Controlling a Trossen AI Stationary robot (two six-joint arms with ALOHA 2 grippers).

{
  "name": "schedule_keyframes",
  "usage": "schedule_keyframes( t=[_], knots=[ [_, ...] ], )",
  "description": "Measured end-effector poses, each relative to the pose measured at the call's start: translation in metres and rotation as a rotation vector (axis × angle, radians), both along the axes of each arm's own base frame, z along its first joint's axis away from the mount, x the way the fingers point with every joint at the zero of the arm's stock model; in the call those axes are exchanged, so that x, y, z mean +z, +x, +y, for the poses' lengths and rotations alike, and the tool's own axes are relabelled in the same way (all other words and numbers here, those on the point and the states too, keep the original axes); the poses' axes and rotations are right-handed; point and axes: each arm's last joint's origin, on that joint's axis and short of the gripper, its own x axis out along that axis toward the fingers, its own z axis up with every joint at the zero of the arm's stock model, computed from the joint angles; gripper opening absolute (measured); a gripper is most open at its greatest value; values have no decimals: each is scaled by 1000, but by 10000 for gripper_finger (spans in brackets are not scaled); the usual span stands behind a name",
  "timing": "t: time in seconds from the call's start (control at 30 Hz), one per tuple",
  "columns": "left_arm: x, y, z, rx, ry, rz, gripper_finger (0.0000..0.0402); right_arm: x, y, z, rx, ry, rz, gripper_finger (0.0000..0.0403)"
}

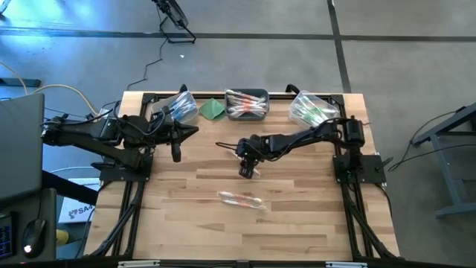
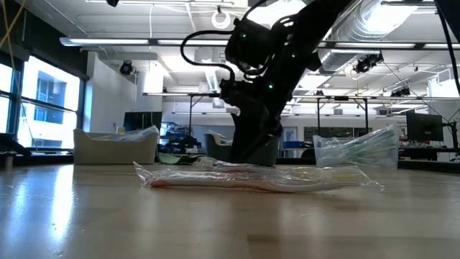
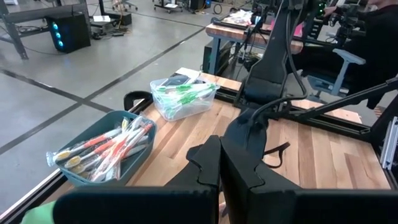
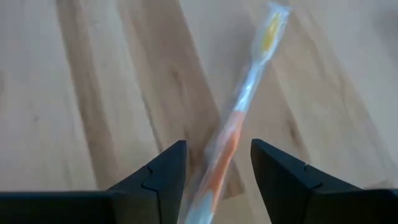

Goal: Pick & Place Toothbrushes
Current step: Put the top orange toothbrush into the blue bin

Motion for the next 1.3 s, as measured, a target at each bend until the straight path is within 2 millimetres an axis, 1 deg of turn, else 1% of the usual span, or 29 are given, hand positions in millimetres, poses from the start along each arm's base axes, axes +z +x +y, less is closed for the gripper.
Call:
schedule_keyframes(
  t=[0.2, 0.53, 0.67, 0.9, 1.0, 1.03, 1.17, 1.23, 1.3],
  knots=[
    [0, 0, 0, 0, 0, 0, 0, -10, 1, -1, -27, -51, 24, 174],
    [0, 0, 0, 3, 1, 0, 0, -18, 3, 0, -11, -26, 40, 170],
    [0, 0, 0, 3, 1, -1, 0, -19, 3, 0, -14, -26, 43, 140],
    [0, 0, 0, 3, 1, 0, 0, -19, 3, 0, -15, -24, 44, 51],
    [0, 0, 0, 3, 1, 0, 0, -19, 3, 0, -7, -14, 40, 20],
    [0, 0, 0, 3, 1, 0, 0, -19, 3, 1, -4, -12, 39, 14],
    [0, 0, 0, 2, 0, 0, 0, -11, 0, 1, 2, -3, 35, 12],
    [0, 0, 0, 2, 1, 0, 0, -3, -2, 2, 5, -4, 23, 9],
    [0, 0, 0, 2, 0, 0, 0, 11, -3, 2, 8, -10, -13, 9]
  ],
)
